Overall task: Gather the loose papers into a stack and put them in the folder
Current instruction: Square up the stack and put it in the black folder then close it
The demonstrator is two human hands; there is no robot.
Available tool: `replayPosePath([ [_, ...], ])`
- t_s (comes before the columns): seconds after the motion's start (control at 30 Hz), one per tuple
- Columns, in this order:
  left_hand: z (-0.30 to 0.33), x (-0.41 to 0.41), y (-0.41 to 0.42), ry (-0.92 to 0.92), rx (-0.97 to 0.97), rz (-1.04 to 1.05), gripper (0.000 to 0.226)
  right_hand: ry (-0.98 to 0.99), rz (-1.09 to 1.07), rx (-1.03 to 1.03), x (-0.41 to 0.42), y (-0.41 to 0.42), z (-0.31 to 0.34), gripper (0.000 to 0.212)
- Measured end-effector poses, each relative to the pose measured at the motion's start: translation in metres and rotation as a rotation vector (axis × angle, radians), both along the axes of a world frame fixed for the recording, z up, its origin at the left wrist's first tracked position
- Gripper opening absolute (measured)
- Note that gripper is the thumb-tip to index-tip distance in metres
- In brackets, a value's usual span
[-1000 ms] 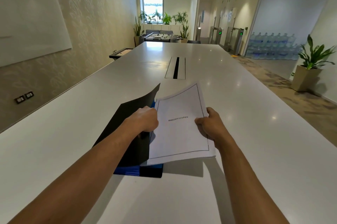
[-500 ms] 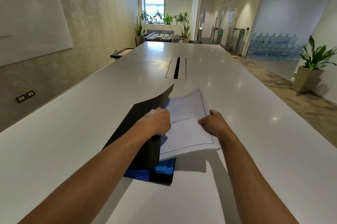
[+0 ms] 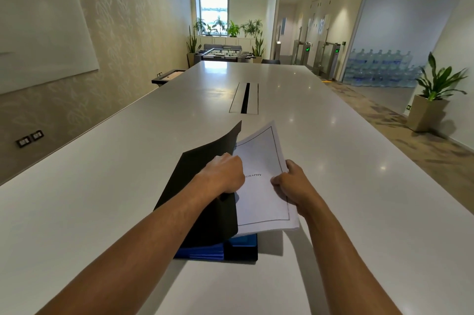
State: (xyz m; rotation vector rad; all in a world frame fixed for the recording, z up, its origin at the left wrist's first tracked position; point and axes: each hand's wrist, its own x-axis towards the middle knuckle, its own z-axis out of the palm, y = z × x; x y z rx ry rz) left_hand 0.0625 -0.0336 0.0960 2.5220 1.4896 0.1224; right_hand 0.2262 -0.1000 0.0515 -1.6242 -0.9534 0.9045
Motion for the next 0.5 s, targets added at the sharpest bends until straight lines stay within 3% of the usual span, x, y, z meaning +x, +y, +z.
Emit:
replayPosePath([
  [0.37,0.002,0.007,-0.011,0.012,0.009,-0.026,0.028,-0.025,0.059,-0.032,0.001,0.006,0.005,0.028],
  [0.5,0.002,0.020,-0.019,-0.002,0.030,-0.055,0.012,-0.098,0.083,-0.031,-0.026,0.016,-0.006,0.037],
])
